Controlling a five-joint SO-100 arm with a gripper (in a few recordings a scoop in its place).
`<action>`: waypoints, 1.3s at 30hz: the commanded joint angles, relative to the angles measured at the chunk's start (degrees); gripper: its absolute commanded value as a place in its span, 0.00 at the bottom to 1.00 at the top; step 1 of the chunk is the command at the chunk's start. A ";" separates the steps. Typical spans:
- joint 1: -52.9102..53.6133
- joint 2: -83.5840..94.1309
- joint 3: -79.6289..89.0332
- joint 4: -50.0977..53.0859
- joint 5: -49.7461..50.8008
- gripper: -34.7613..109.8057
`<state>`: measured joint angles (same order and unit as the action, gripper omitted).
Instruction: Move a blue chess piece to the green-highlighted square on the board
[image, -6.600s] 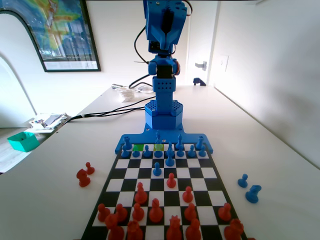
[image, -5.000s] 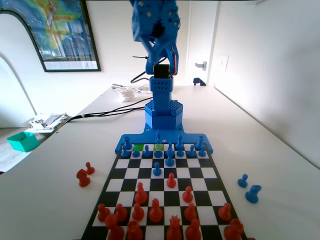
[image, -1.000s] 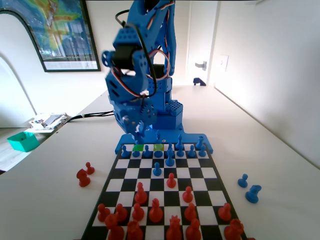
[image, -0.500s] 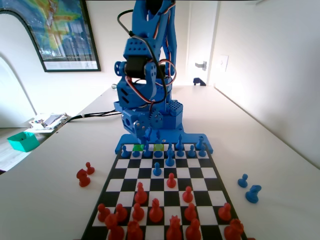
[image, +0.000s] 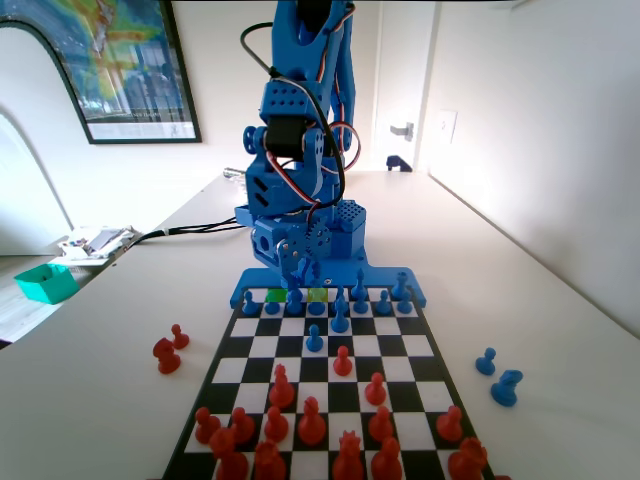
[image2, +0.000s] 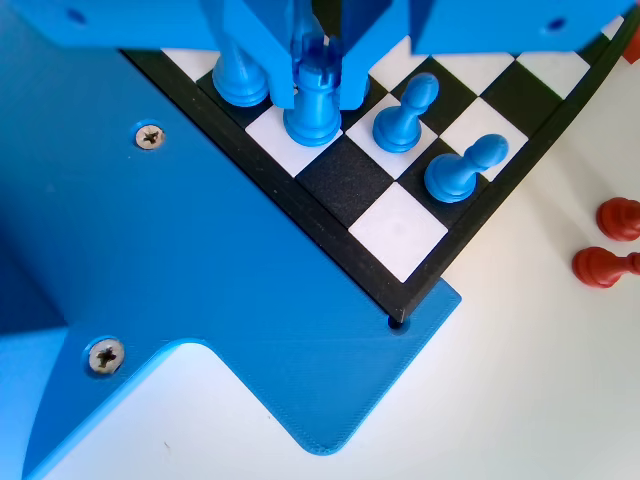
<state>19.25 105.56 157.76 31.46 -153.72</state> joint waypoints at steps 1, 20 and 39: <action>0.26 0.79 0.70 -0.44 -1.49 0.29; 0.79 2.11 -4.92 10.20 -3.60 0.33; 2.72 5.27 -31.29 46.23 -5.01 0.34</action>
<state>20.65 106.79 132.54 68.99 -157.76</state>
